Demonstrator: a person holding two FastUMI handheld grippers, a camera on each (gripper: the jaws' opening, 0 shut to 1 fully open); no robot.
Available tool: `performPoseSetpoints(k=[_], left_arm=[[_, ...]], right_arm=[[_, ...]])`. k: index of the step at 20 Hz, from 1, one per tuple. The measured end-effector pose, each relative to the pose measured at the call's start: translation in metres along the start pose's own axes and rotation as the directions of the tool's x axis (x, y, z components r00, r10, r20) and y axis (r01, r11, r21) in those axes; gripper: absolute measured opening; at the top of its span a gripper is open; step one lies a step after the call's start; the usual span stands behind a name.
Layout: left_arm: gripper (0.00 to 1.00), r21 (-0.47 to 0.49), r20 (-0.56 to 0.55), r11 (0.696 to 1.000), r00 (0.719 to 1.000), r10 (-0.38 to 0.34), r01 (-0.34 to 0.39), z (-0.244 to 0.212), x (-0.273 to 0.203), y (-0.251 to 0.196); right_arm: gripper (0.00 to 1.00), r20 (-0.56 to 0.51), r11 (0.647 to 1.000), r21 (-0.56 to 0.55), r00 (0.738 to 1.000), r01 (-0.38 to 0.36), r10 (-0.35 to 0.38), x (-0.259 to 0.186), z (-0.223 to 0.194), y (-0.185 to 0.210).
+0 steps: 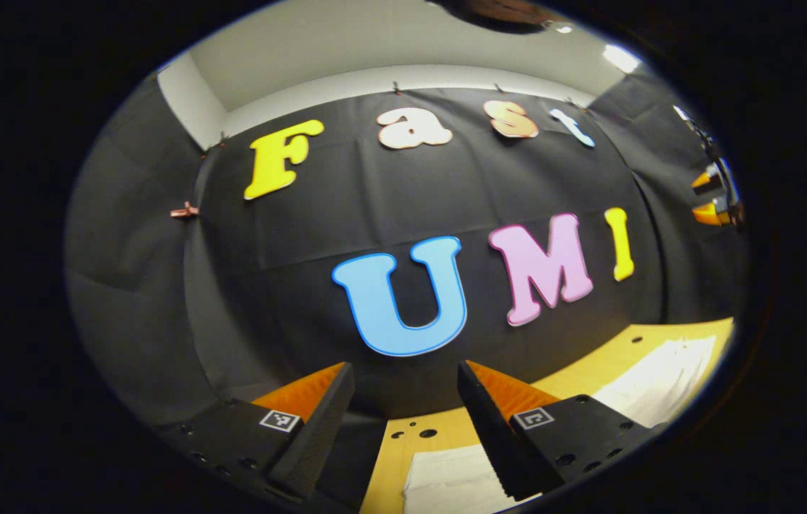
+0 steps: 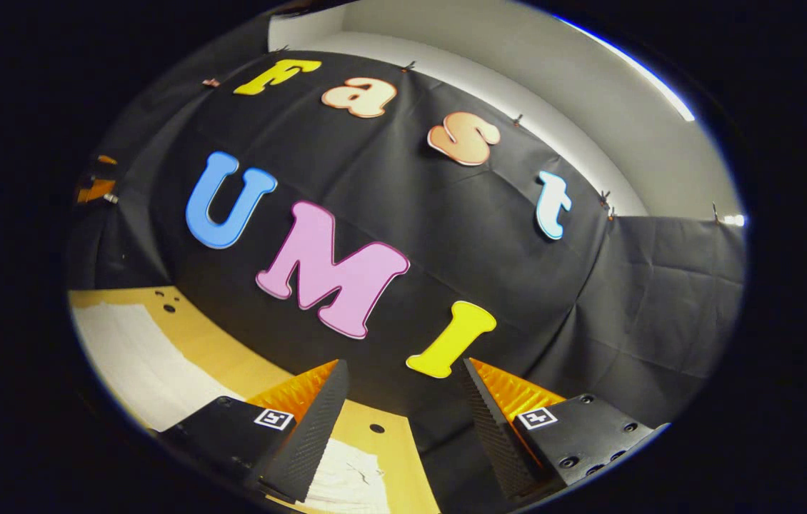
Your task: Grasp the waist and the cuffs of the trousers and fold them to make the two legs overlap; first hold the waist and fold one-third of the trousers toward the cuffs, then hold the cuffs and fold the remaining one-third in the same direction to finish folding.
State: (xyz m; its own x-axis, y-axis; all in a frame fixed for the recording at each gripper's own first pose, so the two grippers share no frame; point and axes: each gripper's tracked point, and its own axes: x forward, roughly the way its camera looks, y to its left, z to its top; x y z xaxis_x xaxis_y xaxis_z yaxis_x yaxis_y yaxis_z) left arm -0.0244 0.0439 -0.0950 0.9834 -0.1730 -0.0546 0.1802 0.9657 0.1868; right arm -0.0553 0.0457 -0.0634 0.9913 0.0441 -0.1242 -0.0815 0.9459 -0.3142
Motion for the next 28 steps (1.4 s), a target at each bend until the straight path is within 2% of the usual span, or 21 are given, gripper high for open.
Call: performPoseSetpoints(k=[3, 5, 7, 9, 12, 14, 17, 20, 23, 28], left_arm=[[0.92, 0.159, -0.066, 0.984, 0.996, -0.064, 0.074, -0.038, -0.014, -0.005], [0.92, 0.249, -0.126, 0.960, 0.987, -0.099, 0.127, -0.067, -0.023, -0.013], [0.92, 0.329, -0.186, 0.921, 0.971, -0.152, 0.207, -0.100, -0.034, -0.031], [0.92, 0.415, -0.262, 0.859, 0.943, -0.203, 0.300, -0.139, -0.048, -0.050], [0.92, 0.474, -0.395, 0.757, 0.877, -0.275, 0.450, -0.205, -0.077, -0.079], [0.92, 0.482, -0.490, 0.693, 0.820, -0.295, 0.537, -0.250, -0.101, -0.088], [0.92, 0.486, -0.603, 0.599, 0.741, -0.296, 0.636, -0.297, -0.122, -0.092], [0.92, 0.482, -0.669, 0.501, 0.671, -0.319, 0.719, -0.328, -0.134, -0.104], [0.92, 0.445, -0.730, 0.436, 0.599, -0.329, 0.782, -0.355, -0.136, -0.113], [0.92, 0.398, -0.802, 0.365, 0.512, -0.307, 0.842, -0.392, -0.128, -0.116]], right_arm=[[0.97, -0.035, 0.986, -0.157, 0.998, -0.059, 0.055, -0.007, -0.031, 0.017], [0.97, -0.085, 0.957, -0.265, 0.991, -0.118, 0.099, -0.017, -0.062, 0.029], [0.97, -0.152, 0.915, -0.349, 0.976, -0.200, 0.155, -0.028, -0.100, 0.045], [0.97, -0.217, 0.875, -0.405, 0.958, -0.265, 0.190, -0.042, -0.137, 0.057], [0.97, -0.300, 0.835, -0.439, 0.930, -0.332, 0.212, -0.059, -0.189, 0.065], [0.98, -0.361, 0.807, -0.447, 0.903, -0.386, 0.232, -0.069, -0.224, 0.074], [0.97, -0.429, 0.772, -0.444, 0.864, -0.455, 0.263, -0.080, -0.264, 0.081], [0.97, -0.479, 0.744, -0.430, 0.827, -0.512, 0.294, -0.086, -0.291, 0.091], [0.97, -0.510, 0.718, -0.419, 0.798, -0.556, 0.321, -0.091, -0.311, 0.097], [0.97, -0.519, 0.698, -0.411, 0.780, -0.586, 0.350, -0.088, -0.324, 0.104]])
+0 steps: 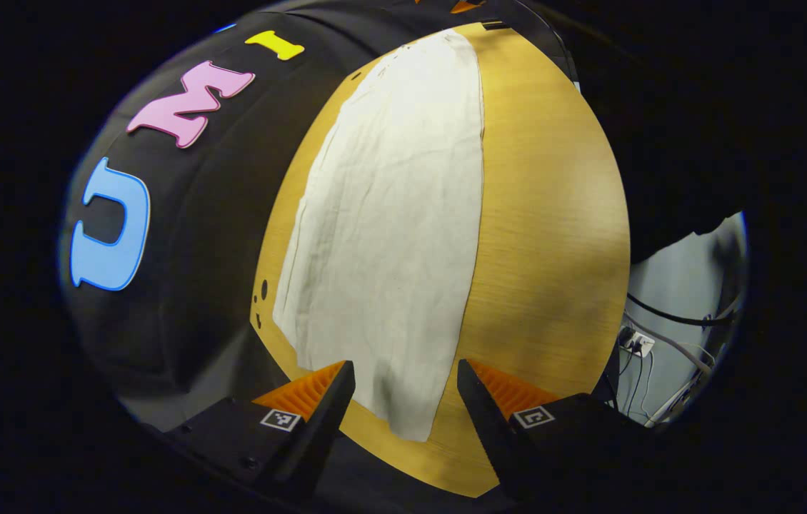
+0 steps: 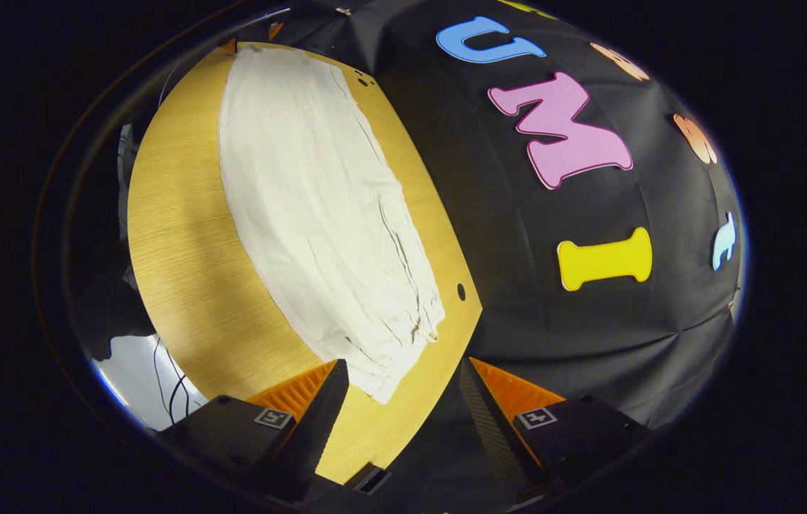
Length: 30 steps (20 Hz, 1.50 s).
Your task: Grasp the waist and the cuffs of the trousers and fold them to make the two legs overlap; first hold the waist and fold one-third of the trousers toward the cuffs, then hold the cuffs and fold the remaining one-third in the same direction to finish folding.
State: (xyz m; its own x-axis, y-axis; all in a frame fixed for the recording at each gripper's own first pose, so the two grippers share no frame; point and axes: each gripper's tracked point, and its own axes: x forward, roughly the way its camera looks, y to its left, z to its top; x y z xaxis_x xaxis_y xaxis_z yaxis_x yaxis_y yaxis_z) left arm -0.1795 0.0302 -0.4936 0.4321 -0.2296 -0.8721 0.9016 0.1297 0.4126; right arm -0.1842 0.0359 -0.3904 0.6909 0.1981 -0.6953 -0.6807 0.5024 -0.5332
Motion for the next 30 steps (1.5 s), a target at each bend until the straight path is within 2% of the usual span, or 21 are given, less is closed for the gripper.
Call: performPoseSetpoints(k=[2, 6, 9, 12, 13, 14, 15, 20, 24, 26, 28, 30], left_arm=[[0.90, 0.037, -0.005, 0.999, 1.000, 0.003, -0.003, 0.002, 0.009, 0.008], [0.86, 0.042, -0.042, 0.999, 0.999, -0.002, 0.004, 0.003, 0.031, 0.028], [0.74, 0.030, -0.081, 0.999, 0.997, -0.011, 0.014, 0.000, 0.048, 0.041], [0.53, 0.027, -0.106, 0.998, 0.993, -0.052, 0.055, 0.006, 0.062, 0.040], [0.29, 0.037, -0.110, 0.998, 0.992, -0.053, 0.058, 0.007, 0.063, 0.039], [0.21, 0.049, -0.110, 0.998, 0.993, -0.044, 0.050, 0.009, 0.066, 0.039], [0.09, 0.059, -0.114, 0.998, 0.993, -0.031, 0.037, 0.007, 0.067, 0.041], [0.06, 0.116, -0.127, 0.992, 0.990, 0.067, -0.052, 0.007, 0.073, 0.047], [0.05, 0.090, -0.153, 0.995, 0.987, 0.056, -0.042, 0.007, 0.073, 0.045], [0.06, 0.084, -0.161, 0.996, 0.986, 0.047, -0.034, 0.008, 0.072, 0.044], [0.05, 0.073, -0.168, 0.997, 0.985, 0.040, -0.028, 0.007, 0.073, 0.044], [0.06, 0.060, -0.173, 0.998, 0.984, 0.035, -0.025, 0.007, 0.073, 0.044]], right_arm=[[0.97, 0.000, 1.000, -0.003, 1.000, -0.010, 0.010, 0.005, -0.005, 0.002], [0.97, -0.021, 0.999, -0.008, 0.999, -0.038, 0.038, 0.017, -0.023, 0.009], [0.97, -0.030, 0.998, -0.018, 0.998, -0.064, 0.063, 0.026, -0.034, 0.014], [0.97, -0.032, 0.995, -0.033, 0.995, -0.094, 0.092, 0.037, -0.042, 0.017], [0.97, -0.031, 0.994, -0.038, 0.994, -0.102, 0.101, 0.041, -0.043, 0.017], [0.97, -0.030, 0.993, -0.043, 0.994, -0.111, 0.110, 0.046, -0.045, 0.018], [0.97, -0.028, 0.991, -0.048, 0.992, -0.126, 0.124, 0.051, -0.046, 0.021], [0.97, -0.032, 0.969, -0.126, 0.978, -0.210, 0.208, 0.077, -0.056, 0.038], [0.97, -0.055, 0.948, -0.162, 0.961, -0.275, 0.270, 0.102, -0.064, 0.054], [0.96, -0.026, 0.946, -0.195, 0.966, -0.259, 0.259, 0.114, -0.054, 0.049], [0.93, -0.018, 0.940, -0.211, 0.963, -0.267, 0.269, 0.124, -0.050, 0.051], [0.82, -0.018, 0.933, -0.245, 0.963, -0.264, 0.268, 0.136, -0.048, 0.051]])
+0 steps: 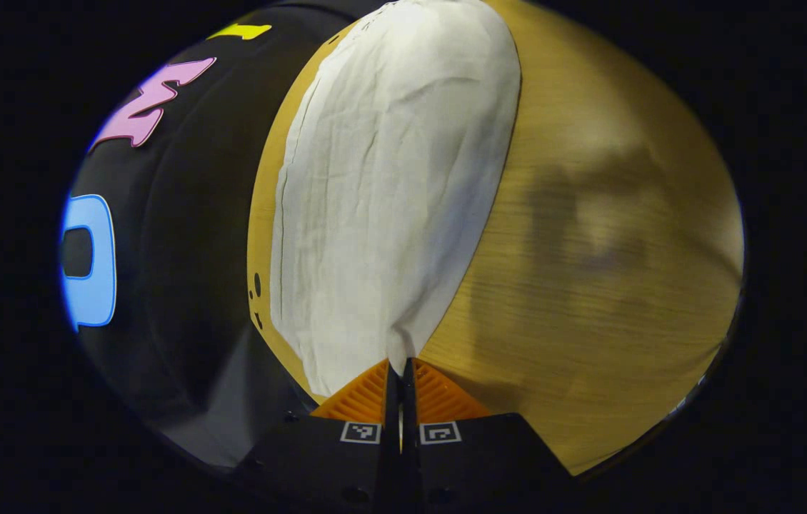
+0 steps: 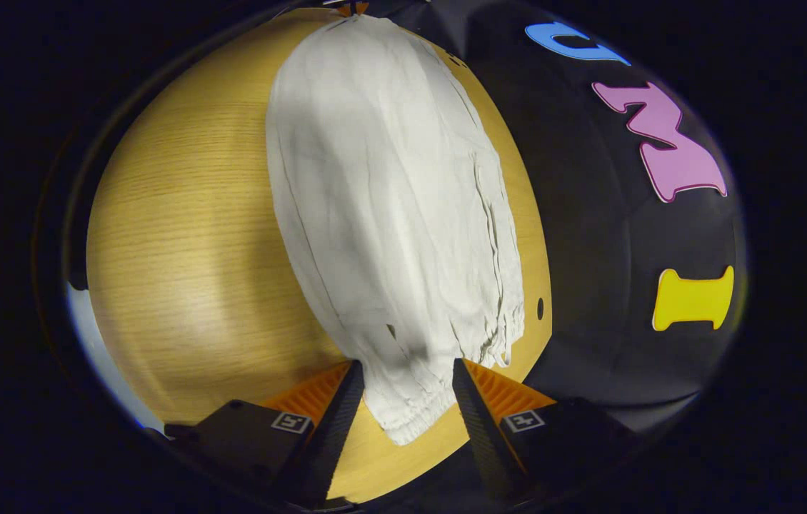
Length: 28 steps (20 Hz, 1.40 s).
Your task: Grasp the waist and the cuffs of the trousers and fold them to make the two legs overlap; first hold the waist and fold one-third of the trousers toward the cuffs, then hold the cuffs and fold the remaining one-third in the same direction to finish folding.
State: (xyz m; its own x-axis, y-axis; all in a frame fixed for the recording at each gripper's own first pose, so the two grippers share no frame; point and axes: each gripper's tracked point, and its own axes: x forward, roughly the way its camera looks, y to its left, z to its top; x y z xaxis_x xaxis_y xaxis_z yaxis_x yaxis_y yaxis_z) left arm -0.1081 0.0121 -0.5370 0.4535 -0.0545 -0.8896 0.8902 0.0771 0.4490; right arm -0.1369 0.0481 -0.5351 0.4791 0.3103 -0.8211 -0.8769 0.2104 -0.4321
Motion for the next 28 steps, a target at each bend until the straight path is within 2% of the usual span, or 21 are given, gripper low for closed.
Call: performPoseSetpoints(k=[1, 3, 4, 5, 6, 7, 9, 11, 13, 15, 18, 19, 20, 22, 23, 24, 28], left_arm=[[0.06, 0.000, -0.002, 1.000, 1.000, -0.001, 0.001, 0.000, 0.000, 0.000], [0.05, 0.006, -0.003, 1.000, 1.000, -0.003, 0.003, 0.000, -0.001, 0.000], [0.05, 0.007, -0.004, 1.000, 1.000, -0.004, 0.004, 0.000, 0.000, 0.000], [0.05, 0.004, -0.005, 1.000, 1.000, -0.006, 0.006, -0.001, 0.000, 0.000], [0.06, -0.002, -0.009, 1.000, 1.000, -0.005, 0.005, -0.001, 0.000, 0.000], [0.05, -0.006, -0.013, 1.000, 1.000, -0.002, 0.002, 0.000, 0.000, 0.000], [0.05, -0.011, -0.023, 1.000, 1.000, 0.012, -0.013, 0.000, 0.000, 0.001], [0.05, -0.030, -0.027, 0.998, 0.998, 0.050, -0.051, 0.002, -0.002, 0.005], [0.05, -0.084, -0.024, 0.990, 0.994, 0.109, -0.111, 0.004, -0.007, 0.015], [0.05, -0.145, -0.024, 0.977, 0.988, 0.155, -0.157, 0.005, -0.014, 0.037], [0.05, -0.186, -0.009, 0.957, 0.974, 0.226, -0.223, 0.014, -0.024, 0.069], [0.05, -0.208, -0.004, 0.948, 0.969, 0.247, -0.242, 0.015, -0.023, 0.081], [0.05, -0.232, -0.007, 0.937, 0.964, 0.267, -0.261, 0.015, -0.023, 0.093], [0.05, -0.286, -0.013, 0.911, 0.952, 0.305, -0.296, 0.015, -0.020, 0.118], [0.05, -0.313, -0.018, 0.896, 0.945, 0.326, -0.315, 0.014, -0.019, 0.130], [0.05, -0.340, -0.027, 0.880, 0.939, 0.343, -0.332, 0.014, -0.016, 0.141], [0.05, -0.425, -0.056, 0.826, 0.921, 0.385, -0.370, 0.023, 0.000, 0.176]], right_arm=[[0.67, -0.001, 0.999, -0.033, 1.000, 0.022, -0.022, 0.005, 0.001, -0.006], [0.70, 0.004, 0.997, -0.076, 1.000, 0.031, -0.031, 0.016, 0.003, -0.010], [0.70, -0.009, 0.998, -0.070, 1.000, 0.006, -0.007, 0.022, 0.000, -0.005], [0.46, -0.024, 0.998, -0.057, 1.000, -0.015, 0.014, 0.023, 0.000, 0.000], [0.37, -0.037, 0.999, -0.035, 0.999, -0.026, 0.024, 0.024, -0.002, 0.004], [0.14, -0.053, 1.000, -0.017, 0.999, -0.012, 0.011, 0.024, -0.006, 0.004], [0.08, -0.073, 1.000, 0.012, 0.997, -0.002, 0.003, 0.021, 0.001, 0.001], [0.08, -0.090, 1.000, 0.008, 0.996, 0.021, -0.020, 0.024, -0.001, -0.003], [0.05, -0.081, 0.996, 0.007, 0.993, 0.085, -0.085, 0.012, 0.007, -0.018], [0.05, -0.065, 0.988, 0.049, 0.988, 0.146, -0.143, 0.001, 0.016, -0.038], [0.05, -0.049, 0.966, 0.107, 0.972, 0.234, -0.230, -0.010, 0.031, -0.081], [0.10, -0.050, 0.957, 0.131, 0.966, 0.258, -0.254, -0.010, 0.033, -0.095], [0.05, -0.060, 0.948, 0.156, 0.961, 0.278, -0.272, -0.009, 0.032, -0.108], [0.05, -0.086, 0.924, 0.206, 0.947, 0.321, -0.310, -0.006, 0.031, -0.132], [0.10, -0.101, 0.912, 0.229, 0.940, 0.342, -0.327, -0.003, 0.030, -0.142], [0.05, -0.116, 0.899, 0.250, 0.933, 0.360, -0.341, 0.000, 0.028, -0.151], [0.06, -0.176, 0.858, 0.329, 0.918, 0.394, -0.354, 0.014, 0.028, -0.168]])
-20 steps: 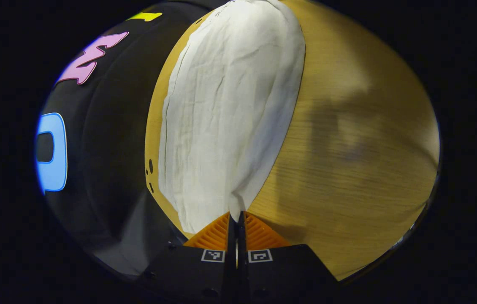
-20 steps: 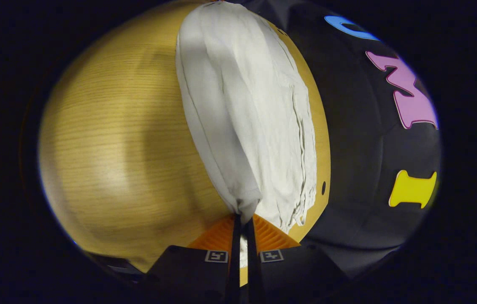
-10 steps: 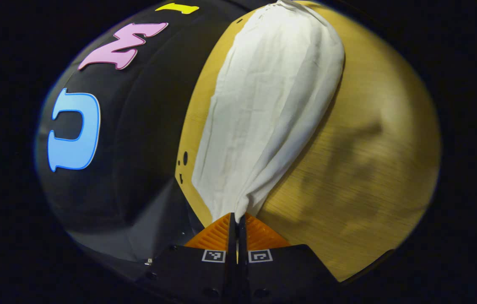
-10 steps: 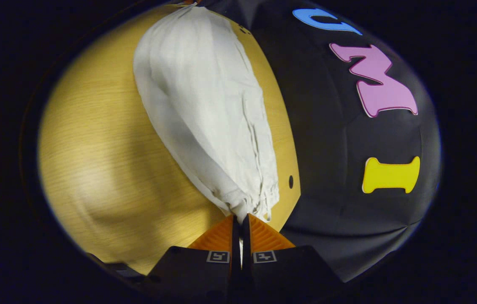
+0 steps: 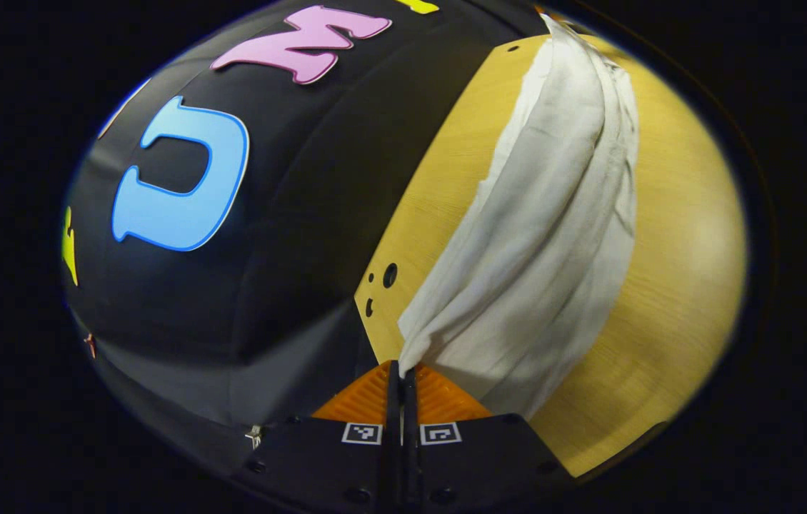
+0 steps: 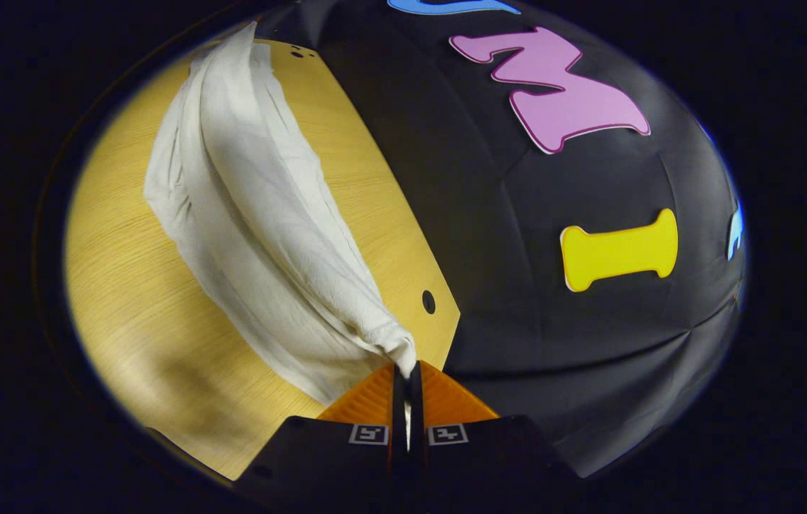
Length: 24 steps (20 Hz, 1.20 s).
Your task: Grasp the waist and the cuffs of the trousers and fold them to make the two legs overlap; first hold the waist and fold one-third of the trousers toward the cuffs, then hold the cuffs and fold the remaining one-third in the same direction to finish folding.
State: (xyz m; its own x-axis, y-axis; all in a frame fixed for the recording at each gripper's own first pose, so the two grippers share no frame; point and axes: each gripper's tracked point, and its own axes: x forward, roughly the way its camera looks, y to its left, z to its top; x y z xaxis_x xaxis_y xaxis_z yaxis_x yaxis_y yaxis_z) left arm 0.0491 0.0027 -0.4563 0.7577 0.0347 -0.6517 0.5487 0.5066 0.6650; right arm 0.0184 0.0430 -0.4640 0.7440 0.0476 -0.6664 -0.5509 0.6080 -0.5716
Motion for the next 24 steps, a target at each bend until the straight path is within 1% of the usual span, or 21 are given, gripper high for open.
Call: performPoseSetpoints(k=[2, 5, 7, 9, 11, 14, 16, 18, 20, 21, 22, 23, 24], left_arm=[[0.05, -0.028, -0.006, 1.000, 1.000, -0.005, 0.005, 0.006, 0.016, -0.001], [0.05, -0.023, -0.023, 0.999, 0.999, -0.027, 0.026, 0.014, 0.044, -0.010], [0.05, -0.023, -0.046, 0.999, 0.998, -0.047, 0.046, 0.011, 0.062, -0.016], [0.05, -0.033, -0.073, 0.997, 0.995, -0.070, 0.067, 0.008, 0.077, -0.024], [0.05, -0.016, -0.082, 0.997, 0.994, -0.079, 0.078, 0.005, 0.087, -0.028], [0.05, 0.024, -0.089, 0.995, 0.992, -0.095, 0.097, 0.006, 0.104, -0.036], [0.05, 0.038, -0.104, 0.993, 0.989, -0.110, 0.114, 0.005, 0.111, -0.042], [0.05, 0.040, -0.130, 0.989, 0.982, -0.139, 0.145, -0.001, 0.115, -0.053], [0.05, 0.036, -0.158, 0.984, 0.973, -0.168, 0.176, -0.008, 0.117, -0.064], [0.05, 0.045, -0.166, 0.985, 0.974, -0.155, 0.165, -0.010, 0.119, -0.062], [0.06, 0.054, -0.163, 0.987, 0.977, -0.138, 0.148, -0.009, 0.121, -0.060], [0.10, 0.071, -0.160, 0.990, 0.981, -0.109, 0.122, -0.008, 0.121, -0.055], [0.16, 0.094, -0.157, 0.991, 0.985, -0.077, 0.093, -0.007, 0.123, -0.049]], right_arm=[[0.05, -0.019, 1.000, 0.029, 1.000, 0.001, -0.001, 0.012, 0.006, 0.002], [0.05, -0.038, 1.000, 0.026, 0.999, -0.014, 0.015, 0.030, 0.014, 0.013], [0.05, -0.065, 0.999, 0.029, 0.997, -0.027, 0.029, 0.043, 0.009, 0.019], [0.05, -0.102, 0.997, 0.058, 0.993, -0.048, 0.053, 0.058, 0.001, 0.026], [0.05, -0.125, 0.996, 0.075, 0.990, -0.055, 0.064, 0.071, -0.003, 0.029], [0.05, -0.146, 0.995, 0.067, 0.986, -0.077, 0.086, 0.092, -0.006, 0.036], [0.06, -0.167, 0.990, 0.079, 0.978, -0.113, 0.125, 0.102, -0.010, 0.048], [0.05, -0.201, 0.983, 0.109, 0.965, -0.149, 0.169, 0.106, -0.019, 0.061], [0.06, -0.225, 0.979, 0.116, 0.956, -0.167, 0.190, 0.107, -0.025, 0.068], [0.13, -0.235, 0.982, 0.102, 0.955, -0.161, 0.181, 0.106, -0.027, 0.068], [0.24, -0.229, 0.983, 0.096, 0.957, -0.159, 0.178, 0.105, -0.024, 0.067], [0.34, -0.232, 0.983, 0.095, 0.957, -0.158, 0.176, 0.105, -0.024, 0.067], [0.35, -0.234, 0.984, 0.095, 0.957, -0.151, 0.170, 0.105, -0.026, 0.066]])
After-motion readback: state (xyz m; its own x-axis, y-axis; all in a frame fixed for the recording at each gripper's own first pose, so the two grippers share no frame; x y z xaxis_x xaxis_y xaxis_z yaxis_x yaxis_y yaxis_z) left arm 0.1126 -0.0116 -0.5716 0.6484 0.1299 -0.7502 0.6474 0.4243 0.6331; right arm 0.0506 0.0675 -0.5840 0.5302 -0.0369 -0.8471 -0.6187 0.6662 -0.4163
